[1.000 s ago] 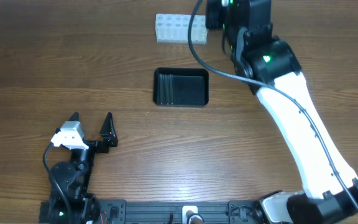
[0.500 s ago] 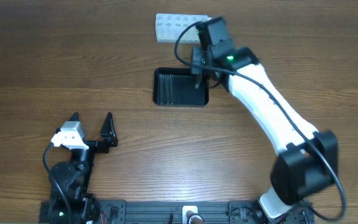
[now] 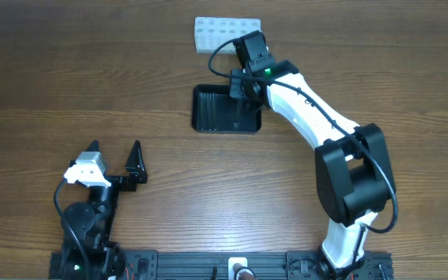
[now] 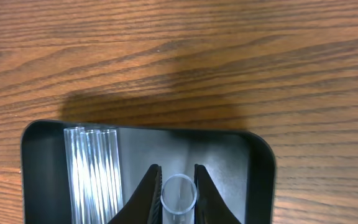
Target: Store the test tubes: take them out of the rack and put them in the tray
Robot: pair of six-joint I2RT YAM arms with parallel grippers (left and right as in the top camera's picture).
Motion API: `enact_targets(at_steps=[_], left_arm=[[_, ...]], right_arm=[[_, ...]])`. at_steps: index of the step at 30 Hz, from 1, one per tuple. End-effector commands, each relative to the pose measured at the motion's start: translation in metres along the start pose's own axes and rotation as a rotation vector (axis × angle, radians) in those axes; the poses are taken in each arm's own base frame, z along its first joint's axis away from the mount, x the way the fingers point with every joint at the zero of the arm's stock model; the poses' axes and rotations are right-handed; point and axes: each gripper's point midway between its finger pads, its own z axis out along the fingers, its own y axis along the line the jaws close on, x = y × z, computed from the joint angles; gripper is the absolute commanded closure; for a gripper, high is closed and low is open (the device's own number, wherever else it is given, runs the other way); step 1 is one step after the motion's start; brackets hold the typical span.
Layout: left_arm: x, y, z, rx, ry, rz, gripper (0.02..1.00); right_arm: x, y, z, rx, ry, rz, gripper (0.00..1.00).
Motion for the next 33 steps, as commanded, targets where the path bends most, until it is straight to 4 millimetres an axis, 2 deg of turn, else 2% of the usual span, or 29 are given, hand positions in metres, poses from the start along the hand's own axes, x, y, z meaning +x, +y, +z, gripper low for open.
enact_targets(at_steps=[1,9,11,13,14,17,20,24,26,28,29,30,31,33], left_arm=[[0.002,0.0,0.0,0.003,0.004,0.01,0.02],[0.002,0.0,0.0,0.003,0.004,0.01,0.02],[0.002,0.0,0.0,0.003,0.004,0.01,0.018],[0.002,0.0,0.0,0.003,0.004,0.01,0.018],[0.002,0.0,0.0,0.003,0.004,0.01,0.018],[0.002,0.0,0.0,0.003,0.004,0.01,0.02],[0.002,0.0,0.0,0.003,0.004,0.01,0.018],[0.002,0.0,0.0,0.003,0.004,0.01,0.018],[0.002,0.0,0.0,0.003,0.004,0.01,0.018],[0.002,0.0,0.0,0.003,0.004,0.01,0.018],[0.002,0.0,0.0,0.003,0.004,0.01,0.018],[0.002,0.0,0.0,0.003,0.004,0.01,0.018],[0.002,0.0,0.0,0.003,0.004,0.01,0.018],[0.002,0.0,0.0,0.003,0.004,0.01,0.018]], right_arm=[[0.012,0.0,0.018,0.006,0.038,0.004,0.877],[0.013,-0.001,0.025,0.007,0.039,0.004,0.825],[0.012,0.0,0.025,0.005,0.036,0.003,0.768],[0.011,0.001,0.025,0.003,0.032,0.003,0.654],[0.01,0.001,0.024,0.001,0.028,0.003,0.636],[0.005,0.003,0.017,-0.007,0.01,-0.009,0.627],[-0.006,0.007,-0.002,-0.024,-0.032,-0.047,0.623],[-0.035,0.006,-0.054,-0.035,-0.151,-0.119,0.584],[-0.056,-0.004,-0.092,-0.006,-0.248,-0.147,0.511],[-0.074,-0.018,-0.131,0.024,-0.343,-0.166,0.435],[-0.09,-0.034,-0.178,0.04,-0.445,-0.184,0.347],[-0.094,-0.042,-0.191,0.048,-0.477,-0.184,0.312],[-0.099,-0.053,-0.218,0.061,-0.538,-0.188,0.251],[-0.102,-0.072,-0.255,0.088,-0.634,-0.195,0.132]])
